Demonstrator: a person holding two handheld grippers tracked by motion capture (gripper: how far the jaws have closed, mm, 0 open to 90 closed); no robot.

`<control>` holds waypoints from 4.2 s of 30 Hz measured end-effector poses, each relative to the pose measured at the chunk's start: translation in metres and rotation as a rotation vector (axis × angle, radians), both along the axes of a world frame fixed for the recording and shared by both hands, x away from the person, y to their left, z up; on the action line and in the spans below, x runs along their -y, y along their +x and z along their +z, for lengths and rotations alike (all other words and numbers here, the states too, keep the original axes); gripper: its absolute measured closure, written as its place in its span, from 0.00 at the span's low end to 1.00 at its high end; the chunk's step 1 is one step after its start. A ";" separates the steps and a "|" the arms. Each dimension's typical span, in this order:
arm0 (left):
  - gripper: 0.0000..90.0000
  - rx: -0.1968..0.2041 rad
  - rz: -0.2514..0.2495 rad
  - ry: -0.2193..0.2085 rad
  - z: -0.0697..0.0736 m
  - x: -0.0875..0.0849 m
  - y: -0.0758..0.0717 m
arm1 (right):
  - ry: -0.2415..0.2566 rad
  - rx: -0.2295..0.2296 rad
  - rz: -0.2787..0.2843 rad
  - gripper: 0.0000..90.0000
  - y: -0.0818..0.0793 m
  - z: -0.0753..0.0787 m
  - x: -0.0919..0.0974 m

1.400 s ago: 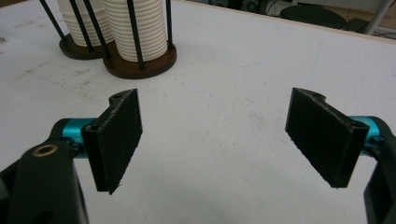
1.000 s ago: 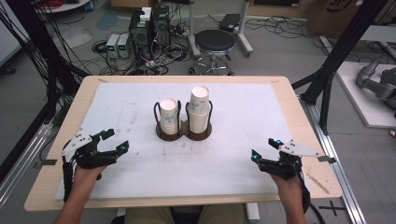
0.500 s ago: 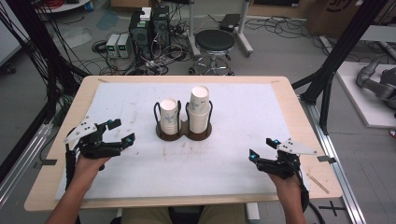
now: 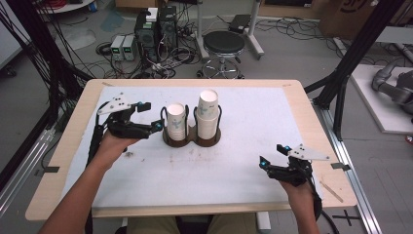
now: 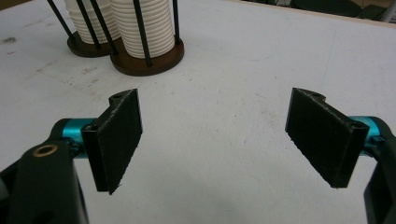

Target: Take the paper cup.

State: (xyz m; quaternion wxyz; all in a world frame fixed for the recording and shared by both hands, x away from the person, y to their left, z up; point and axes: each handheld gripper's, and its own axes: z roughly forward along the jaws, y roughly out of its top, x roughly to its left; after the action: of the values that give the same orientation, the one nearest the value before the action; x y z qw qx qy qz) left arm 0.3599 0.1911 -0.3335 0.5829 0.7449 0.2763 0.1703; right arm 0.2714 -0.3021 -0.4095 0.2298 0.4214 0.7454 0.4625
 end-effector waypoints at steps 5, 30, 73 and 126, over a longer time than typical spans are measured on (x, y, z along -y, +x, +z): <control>0.18 -0.011 -0.013 0.021 0.005 0.010 0.012 | 0.001 -0.002 0.003 0.21 0.000 0.000 -0.001; 0.22 -0.100 0.003 0.166 -0.002 0.049 0.053 | 0.005 -0.004 0.010 0.21 -0.001 0.001 -0.001; 0.37 -0.066 0.045 0.336 -0.010 0.064 0.060 | -0.007 -0.005 0.017 0.21 0.001 -0.001 0.000; 0.42 0.031 -0.021 -0.047 0.058 -0.006 -0.032 | 0.039 -0.010 0.126 0.21 0.006 0.002 -0.023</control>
State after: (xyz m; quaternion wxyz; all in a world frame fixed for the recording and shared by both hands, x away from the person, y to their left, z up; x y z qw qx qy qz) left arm 0.3280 0.1969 -0.2753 0.6060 0.7313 0.2634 0.1692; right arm 0.2773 -0.2787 -0.4079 0.1885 0.3803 0.7625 0.4883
